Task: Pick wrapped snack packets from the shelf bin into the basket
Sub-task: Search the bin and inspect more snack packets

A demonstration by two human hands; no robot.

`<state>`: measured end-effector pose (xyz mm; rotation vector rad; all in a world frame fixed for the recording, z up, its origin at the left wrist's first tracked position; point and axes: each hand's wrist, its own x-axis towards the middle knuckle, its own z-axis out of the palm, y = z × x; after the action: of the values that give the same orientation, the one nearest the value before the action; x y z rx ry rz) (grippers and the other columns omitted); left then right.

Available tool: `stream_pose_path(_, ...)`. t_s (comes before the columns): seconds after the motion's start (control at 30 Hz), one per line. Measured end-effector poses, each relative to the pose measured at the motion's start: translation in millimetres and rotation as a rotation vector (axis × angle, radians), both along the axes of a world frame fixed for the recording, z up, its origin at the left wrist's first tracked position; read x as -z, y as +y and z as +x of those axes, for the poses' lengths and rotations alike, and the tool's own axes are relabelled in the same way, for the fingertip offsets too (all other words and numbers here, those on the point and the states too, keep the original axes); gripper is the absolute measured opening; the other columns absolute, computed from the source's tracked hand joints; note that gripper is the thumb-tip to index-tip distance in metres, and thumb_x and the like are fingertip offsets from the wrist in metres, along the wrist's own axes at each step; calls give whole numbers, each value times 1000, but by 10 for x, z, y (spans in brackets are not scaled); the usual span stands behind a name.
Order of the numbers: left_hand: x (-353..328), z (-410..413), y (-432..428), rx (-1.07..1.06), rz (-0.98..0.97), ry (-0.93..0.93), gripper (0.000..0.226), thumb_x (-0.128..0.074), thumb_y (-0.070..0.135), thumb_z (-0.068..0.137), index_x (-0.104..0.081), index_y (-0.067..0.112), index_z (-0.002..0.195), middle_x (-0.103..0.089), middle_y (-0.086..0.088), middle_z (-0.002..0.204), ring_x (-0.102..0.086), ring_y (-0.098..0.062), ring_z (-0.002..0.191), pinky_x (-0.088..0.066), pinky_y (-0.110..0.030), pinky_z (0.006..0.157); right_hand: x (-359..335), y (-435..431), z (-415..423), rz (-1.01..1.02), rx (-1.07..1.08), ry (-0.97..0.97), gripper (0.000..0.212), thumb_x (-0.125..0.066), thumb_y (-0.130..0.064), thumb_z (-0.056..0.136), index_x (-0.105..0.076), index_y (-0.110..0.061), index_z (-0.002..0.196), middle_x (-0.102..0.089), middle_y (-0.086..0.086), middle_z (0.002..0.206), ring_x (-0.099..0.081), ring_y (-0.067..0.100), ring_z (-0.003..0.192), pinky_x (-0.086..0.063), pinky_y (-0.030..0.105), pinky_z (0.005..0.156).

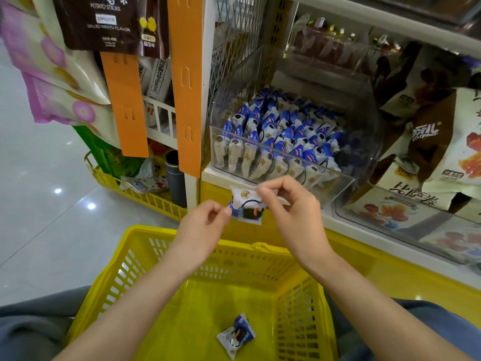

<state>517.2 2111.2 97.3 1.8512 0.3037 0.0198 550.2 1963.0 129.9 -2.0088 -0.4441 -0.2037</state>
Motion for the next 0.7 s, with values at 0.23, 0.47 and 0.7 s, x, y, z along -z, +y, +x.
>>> stream_pose_path(0.23, -107, 27, 54, -47, -778, 134, 33, -45, 33, 93, -67, 9, 97, -72, -10, 90, -68, -16, 76, -55, -25, 62, 38, -5, -54, -324, -313, -297, 7, -65, -15, 82, -68, -9, 84, -61, 4, 106, -48, 8, 106, -33, 12, 93)
stream_pose_path(0.47, -107, -4, 58, -127, -546, 22, 19, -54, 18, 91, -66, 16, 106, -73, -2, 96, -67, -18, 93, -50, -39, 89, 48, 40, -98, -217, -168, -48, 20, -56, -27, 89, -57, -20, 108, -56, -6, 109, -50, -2, 102, -40, 10, 89)
stream_pose_path(0.7, -118, -16, 5, -48, -413, -10, 22, -53, 21, 92, -62, 20, 112, -72, 2, 95, -68, -11, 86, -52, -33, 83, -30, 35, -18, 351, -48, 700, 36, -57, -22, 90, -45, -13, 123, -61, 3, 113, -66, 6, 89, -55, 16, 69)
